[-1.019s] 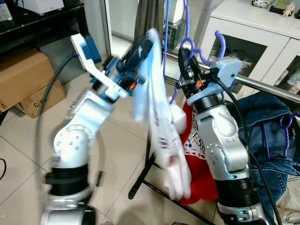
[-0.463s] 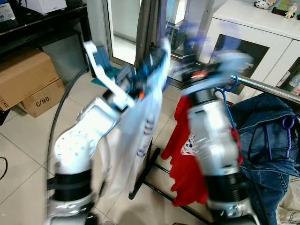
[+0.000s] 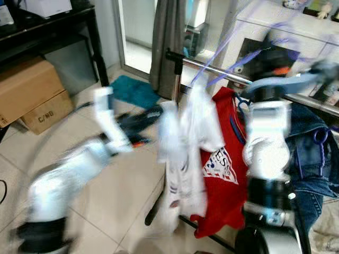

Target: Hang hanger

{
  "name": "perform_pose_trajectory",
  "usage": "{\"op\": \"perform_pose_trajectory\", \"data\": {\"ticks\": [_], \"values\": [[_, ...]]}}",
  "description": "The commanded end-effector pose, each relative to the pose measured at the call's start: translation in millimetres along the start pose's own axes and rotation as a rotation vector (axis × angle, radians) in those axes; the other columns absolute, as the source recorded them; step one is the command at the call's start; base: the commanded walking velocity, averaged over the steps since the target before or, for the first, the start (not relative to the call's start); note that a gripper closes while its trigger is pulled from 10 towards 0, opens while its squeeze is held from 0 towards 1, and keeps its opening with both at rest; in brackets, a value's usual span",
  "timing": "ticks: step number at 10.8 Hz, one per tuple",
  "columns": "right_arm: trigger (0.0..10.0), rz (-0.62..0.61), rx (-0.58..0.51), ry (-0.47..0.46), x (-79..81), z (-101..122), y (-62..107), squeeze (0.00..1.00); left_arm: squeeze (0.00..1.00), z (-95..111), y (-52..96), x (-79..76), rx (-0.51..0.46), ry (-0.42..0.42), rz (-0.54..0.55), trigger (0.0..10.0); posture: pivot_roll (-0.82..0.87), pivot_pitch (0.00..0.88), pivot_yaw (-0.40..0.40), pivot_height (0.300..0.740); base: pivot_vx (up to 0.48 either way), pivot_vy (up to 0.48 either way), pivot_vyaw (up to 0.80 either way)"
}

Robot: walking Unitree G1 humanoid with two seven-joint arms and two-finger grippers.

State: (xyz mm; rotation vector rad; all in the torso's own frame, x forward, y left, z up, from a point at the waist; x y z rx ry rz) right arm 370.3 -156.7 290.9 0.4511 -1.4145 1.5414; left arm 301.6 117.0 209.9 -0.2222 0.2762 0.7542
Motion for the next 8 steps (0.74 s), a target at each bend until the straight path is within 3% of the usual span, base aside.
{"op": "perform_pose_trajectory", "data": {"ticks": [1, 3, 4, 5, 6, 8], "values": [[0.0, 0.027, -0.007, -0.033, 7.6, 5.4, -2.5, 0.00, 0.00, 1.4, 7.8, 12.1, 0.017, -0.062, 0.058, 0.0, -0.05, 0.021, -0.037, 0.740, 0.000, 0.000, 0.00], [0.0, 0.155, 0.128, 0.068, 21.6, 6.4, 9.9, 0.00, 0.00, 31.6, 43.9, 75.6, -0.019, -0.286, 0.397, 0.0, -0.05, 0.029, -0.039, 0.740, 0.000, 0.000, 0.00], [0.0, 0.207, 0.203, 0.145, 27.3, 2.2, 19.9, 0.00, 0.00, 35.7, 62.1, 101.8, 0.039, -0.409, 0.557, 0.0, -0.05, 0.033, -0.038, 0.740, 0.000, 0.000, 0.00], [0.0, 0.363, 0.369, 0.460, 36.9, -23.5, 39.8, 0.00, 0.00, 13.5, 76.9, 121.7, 0.277, -0.628, 0.637, 0.0, -0.06, 0.035, -0.028, 0.740, 0.000, 0.000, 0.00], [0.0, 0.375, 0.382, 0.465, 40.5, -30.7, 46.4, 0.00, 0.00, 1.7, 76.8, 122.1, 0.326, -0.656, 0.630, 0.0, -0.06, 0.034, -0.026, 0.740, 0.000, 0.000, 0.00], [0.0, 0.511, 0.461, 0.689, 47.3, -50.8, 59.2, 0.00, 0.00, 16.3, 57.0, 109.8, 0.166, -0.601, 0.574, 0.0, -0.06, 0.034, -0.023, 0.740, 0.000, 0.000, 0.00]]}}
Point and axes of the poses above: a point about 5 cm out from each wrist's last joint towards the gripper, its own y axis pointing back from the gripper into the wrist, its own z axis along the axis of the wrist's last joint, x = y × z, the point moved 5 cm from there along -y, pointing out of the wrist towards the gripper, and after that the axes turned 9 degrees about -y, right-handed, at the moved point
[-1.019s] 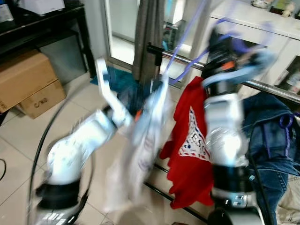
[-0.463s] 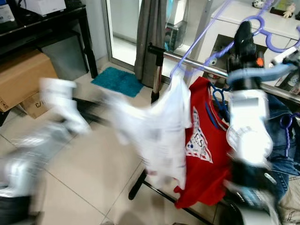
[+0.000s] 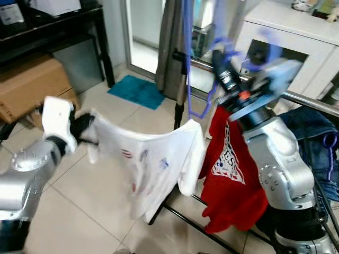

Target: Hang hanger

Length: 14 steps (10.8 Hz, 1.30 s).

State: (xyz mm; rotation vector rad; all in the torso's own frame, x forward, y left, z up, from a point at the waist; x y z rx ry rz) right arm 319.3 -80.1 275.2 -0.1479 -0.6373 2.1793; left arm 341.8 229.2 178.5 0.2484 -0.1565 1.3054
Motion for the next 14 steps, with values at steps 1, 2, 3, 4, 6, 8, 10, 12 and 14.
{"op": "perform_pose_trajectory", "data": {"ticks": [1, 2, 3, 4, 6, 8, 10, 12, 14], "values": [[0.0, 0.066, 0.039, 0.081, 11.4, -4.6, 2.0, 0.00, 0.00, 23.5, -4.1, -9.6, -0.103, 0.015, -0.054, 0.0, -0.06, 0.033, -0.027, 0.740, 0.000, 0.000, 0.00], [0.0, 0.147, 0.108, 0.168, 24.3, -19.0, 4.9, 0.00, 0.00, 29.8, -7.8, -18.9, -0.137, 0.032, -0.087, 0.0, -0.06, 0.031, -0.030, 0.740, 0.000, 0.000, 0.00], [0.0, 0.193, 0.127, 0.179, 34.9, -27.5, 4.7, 0.00, 0.00, 38.2, -12.6, -30.2, -0.171, 0.063, -0.123, 0.0, -0.06, 0.030, -0.032, 0.740, 0.000, 0.000, 0.00], [0.0, 0.035, -0.136, -0.099, 31.0, 12.8, -21.7, 0.00, 0.00, 59.6, -20.5, -59.1, -0.256, 0.114, -0.225, 0.0, -0.05, 0.030, -0.034, 0.740, 0.000, 0.000, 0.00], [0.0, -0.011, -0.189, -0.219, 30.5, 12.8, -25.2, 0.00, 0.00, 80.3, -17.5, -91.5, -0.349, 0.198, -0.350, 0.0, -0.06, 0.025, -0.031, 0.740, 0.000, 0.000, 0.00], [0.0, -0.040, -0.053, -0.070, 26.7, -18.6, -17.4, 0.00, 0.00, 72.8, -12.7, -94.8, -0.326, 0.196, -0.376, 0.0, -0.06, 0.030, -0.033, 0.740, 0.000, 0.000, 0.00], [0.0, 0.056, 0.136, 0.141, 27.1, -44.8, -5.0, 0.00, 0.00, 68.5, -12.2, -73.0, -0.308, 0.179, -0.294, 0.0, -0.06, 0.030, -0.030, 0.740, 0.000, 0.000, 0.00], [0.0, 0.155, 0.384, 0.154, 21.9, -73.6, 35.6, 0.00, 0.00, 39.3, -4.2, -51.1, -0.185, 0.072, -0.240, 0.0, -0.06, 0.034, -0.025, 0.740, 0.000, 0.000, 0.00], [0.0, 0.032, 0.385, 0.136, -0.5, -71.1, 51.4, 0.00, 0.00, 17.4, 1.5, -62.6, -0.109, 0.089, -0.261, 0.0, -0.06, 0.029, -0.031, 0.740, 0.000, 0.000, 0.00]]}}
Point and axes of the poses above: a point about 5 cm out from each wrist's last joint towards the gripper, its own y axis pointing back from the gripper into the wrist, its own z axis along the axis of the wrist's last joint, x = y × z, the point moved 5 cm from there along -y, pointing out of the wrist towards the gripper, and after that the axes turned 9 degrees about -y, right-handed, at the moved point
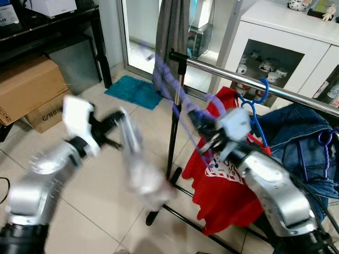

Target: Hang hanger

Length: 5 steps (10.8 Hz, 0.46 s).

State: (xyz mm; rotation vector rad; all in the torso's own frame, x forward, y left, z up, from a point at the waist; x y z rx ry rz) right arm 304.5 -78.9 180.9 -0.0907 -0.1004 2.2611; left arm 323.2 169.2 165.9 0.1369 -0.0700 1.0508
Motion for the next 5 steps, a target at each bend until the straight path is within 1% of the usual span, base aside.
{"op": "perform_pose_trajectory", "data": {"ticks": [1, 2, 3, 4, 5], "values": [[0.0, -0.005, 0.075, 0.012, -0.4, -12.2, 9.5, 0.00, 0.00, -4.6, 1.9, -9.0, 0.027, -0.034, -0.025, 0.0, -0.07, 0.025, -0.031, 0.740, 0.000, 0.000, 0.00], [1.0, -0.019, 0.275, 0.017, 3.1, -54.0, 28.5, 0.00, 0.00, -24.1, 5.1, -8.4, 0.070, -0.003, 0.041, 0.0, -0.07, 0.022, -0.034, 0.740, 0.000, 0.000, 0.00], [10.0, -0.064, 0.351, -0.008, 0.6, -71.7, 34.0, 0.00, 0.00, -28.0, 4.5, -6.7, 0.064, 0.020, 0.089, 9.8, -0.07, 0.020, -0.038, 0.740, 0.000, 0.000, 0.00], [10.0, -0.117, 0.340, -0.041, -0.6, -76.9, 40.2, 0.00, 0.00, -38.2, 2.5, -8.0, 0.110, 0.001, 0.145, 10.0, -0.07, 0.018, -0.041, 0.740, 0.000, 0.000, 0.00], [10.0, -0.204, 0.360, -0.086, -6.6, -84.6, 48.3, 0.00, 0.00, -42.6, 1.9, -12.5, 0.119, 0.006, 0.165, 10.0, -0.07, 0.016, -0.042, 0.740, 0.000, 0.000, 0.00]]}}
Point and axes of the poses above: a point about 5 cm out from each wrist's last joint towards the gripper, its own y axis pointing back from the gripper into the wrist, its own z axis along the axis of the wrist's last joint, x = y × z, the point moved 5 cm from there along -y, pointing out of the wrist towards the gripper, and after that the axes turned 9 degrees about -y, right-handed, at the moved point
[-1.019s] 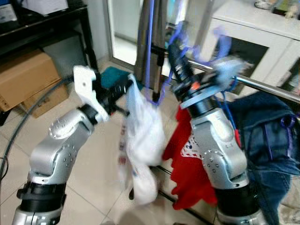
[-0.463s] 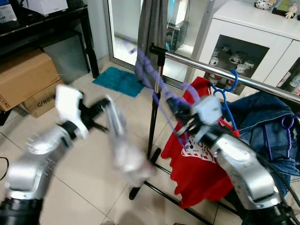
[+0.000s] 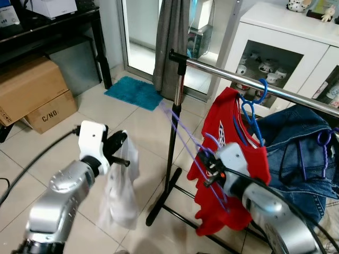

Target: Hang hanger

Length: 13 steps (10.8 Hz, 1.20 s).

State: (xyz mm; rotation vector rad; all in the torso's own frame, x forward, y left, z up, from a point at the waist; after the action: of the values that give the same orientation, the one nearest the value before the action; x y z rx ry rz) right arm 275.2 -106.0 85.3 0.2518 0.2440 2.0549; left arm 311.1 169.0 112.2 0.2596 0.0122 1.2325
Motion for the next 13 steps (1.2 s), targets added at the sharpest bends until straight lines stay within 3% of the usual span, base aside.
{"op": "perform_pose_trajectory", "data": {"ticks": [1, 3, 5, 7, 10, 13], "values": [[10.0, -0.063, 0.041, -0.034, -9.9, -6.8, 5.2, 0.00, 0.00, 1.1, -1.8, -6.6, -0.018, -0.047, -0.003, 10.0, -0.08, 0.012, -0.040, 0.740, 0.000, 0.000, -0.80], [10.0, -0.129, 0.084, -0.070, -21.2, -16.0, 4.7, 0.00, 0.00, 0.6, -5.4, -5.9, -0.027, -0.092, 0.025, 10.0, -0.09, 0.010, -0.041, 0.740, 0.000, 0.000, -0.80], [10.0, -0.119, 0.084, -0.102, -20.4, -16.9, 2.5, 0.00, 0.00, 3.9, -6.6, -6.9, -0.041, -0.100, 0.027, 10.0, -0.08, 0.015, -0.046, 0.740, 0.000, 0.000, -0.80], [10.0, -0.132, 0.110, -0.176, -19.9, -21.9, 2.2, 0.00, 0.00, 4.9, -7.8, -10.0, -0.047, -0.103, 0.020, 10.0, -0.08, 0.024, -0.049, 0.740, 0.000, 0.000, 0.00], [10.0, -0.165, 0.118, -0.151, -24.1, -21.7, 1.4, 0.00, 0.00, 6.4, -10.2, -12.9, -0.047, -0.111, 0.008, 10.0, -0.08, 0.034, -0.045, 0.740, -0.094, 0.000, 0.00], [10.0, -0.271, 0.054, -0.058, -43.9, -12.3, -1.0, 0.00, 0.00, 7.7, -13.1, -15.7, -0.045, -0.115, -0.007, 10.0, -0.08, 0.041, -0.040, 0.740, -0.284, 0.000, 0.00]]}}
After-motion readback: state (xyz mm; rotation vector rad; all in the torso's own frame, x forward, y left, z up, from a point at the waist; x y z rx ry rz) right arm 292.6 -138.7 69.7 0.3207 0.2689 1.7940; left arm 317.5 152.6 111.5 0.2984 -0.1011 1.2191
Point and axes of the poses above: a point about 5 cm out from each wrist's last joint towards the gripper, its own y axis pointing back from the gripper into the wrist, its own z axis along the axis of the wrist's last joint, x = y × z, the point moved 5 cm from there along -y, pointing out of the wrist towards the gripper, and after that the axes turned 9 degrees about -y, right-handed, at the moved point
